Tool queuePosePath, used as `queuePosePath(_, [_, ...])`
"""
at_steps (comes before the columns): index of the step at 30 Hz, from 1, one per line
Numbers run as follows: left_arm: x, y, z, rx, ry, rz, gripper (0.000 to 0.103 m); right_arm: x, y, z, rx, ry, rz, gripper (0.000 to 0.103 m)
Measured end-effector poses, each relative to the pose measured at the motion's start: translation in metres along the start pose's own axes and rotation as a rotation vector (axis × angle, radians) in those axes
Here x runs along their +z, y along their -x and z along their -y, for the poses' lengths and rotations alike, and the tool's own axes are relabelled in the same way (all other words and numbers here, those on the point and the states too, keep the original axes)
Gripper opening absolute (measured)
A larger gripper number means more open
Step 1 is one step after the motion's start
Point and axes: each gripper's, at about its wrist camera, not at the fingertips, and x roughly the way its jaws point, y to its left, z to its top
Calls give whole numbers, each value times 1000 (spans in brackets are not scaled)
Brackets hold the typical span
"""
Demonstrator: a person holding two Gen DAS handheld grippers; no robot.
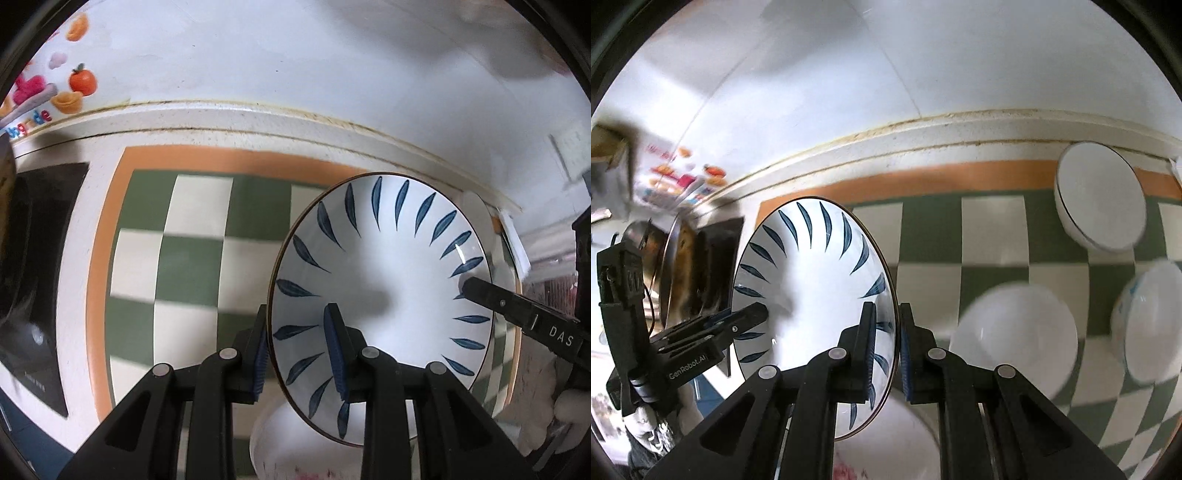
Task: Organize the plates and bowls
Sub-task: 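Carry the blue-striped plate with both grippers onto the plate stack and release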
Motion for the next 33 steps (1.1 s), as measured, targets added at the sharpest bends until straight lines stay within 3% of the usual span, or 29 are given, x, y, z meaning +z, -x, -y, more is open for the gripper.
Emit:
queuePosePath(4, [-35, 16, 8, -3, -7, 11, 26, -46, 20, 3, 19, 13, -4, 13])
queuePosePath(6, [-51, 21, 10, 0, -10, 9, 26, -75, 15, -2, 30, 15, -9, 13])
queuePosePath(7, [-59, 23, 11, 1, -15, 6, 26, -88, -1, -25, 32, 16, -14, 13])
queuePosePath(13, [-104, 25, 14, 21, -18, -23, 26, -139, -22, -21, 61, 3, -44, 13])
queuePosePath(22, [-137, -10, 9, 58, 11, -107, 26, -175, -70, 0, 55, -21, -133, 13])
queuePosePath(33, [-143, -42, 6, 79, 12, -164, 26, -185, -109, 14, 23, -50, -180, 13])
